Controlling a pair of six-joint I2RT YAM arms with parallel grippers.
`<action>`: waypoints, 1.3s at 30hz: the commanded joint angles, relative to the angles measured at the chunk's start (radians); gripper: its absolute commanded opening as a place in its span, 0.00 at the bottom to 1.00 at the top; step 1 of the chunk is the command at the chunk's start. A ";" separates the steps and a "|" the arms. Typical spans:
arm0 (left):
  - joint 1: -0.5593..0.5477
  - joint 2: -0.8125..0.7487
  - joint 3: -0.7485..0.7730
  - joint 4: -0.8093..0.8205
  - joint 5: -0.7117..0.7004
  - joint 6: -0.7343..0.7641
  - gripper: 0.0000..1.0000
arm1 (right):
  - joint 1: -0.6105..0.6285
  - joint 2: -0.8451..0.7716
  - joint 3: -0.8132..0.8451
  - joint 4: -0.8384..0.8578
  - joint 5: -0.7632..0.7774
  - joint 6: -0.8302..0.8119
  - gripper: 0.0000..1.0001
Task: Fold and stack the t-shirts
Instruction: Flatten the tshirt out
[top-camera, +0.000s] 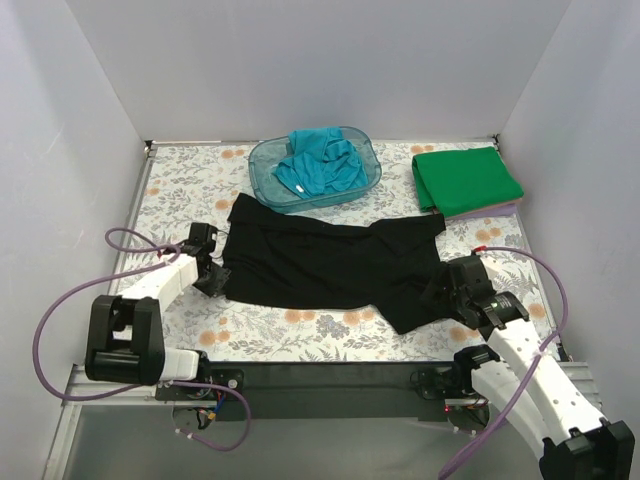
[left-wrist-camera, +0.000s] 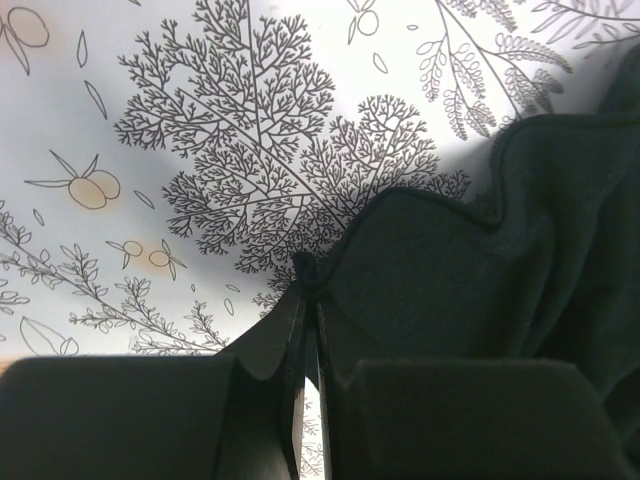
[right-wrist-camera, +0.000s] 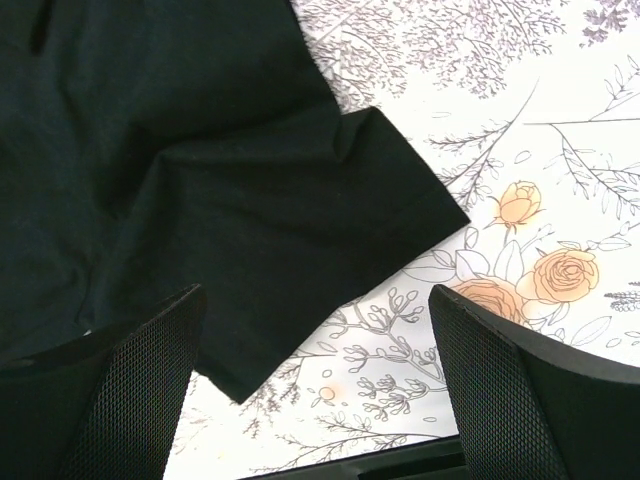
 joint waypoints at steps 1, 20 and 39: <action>0.002 -0.053 -0.060 0.099 -0.055 0.021 0.00 | -0.005 0.056 -0.014 0.011 0.056 0.037 0.98; 0.002 -0.189 -0.029 0.054 -0.008 -0.006 0.00 | -0.014 0.213 -0.123 0.372 -0.023 -0.047 0.10; 0.004 -0.602 0.869 -0.230 0.024 0.139 0.00 | -0.015 -0.056 0.887 0.071 0.000 -0.236 0.01</action>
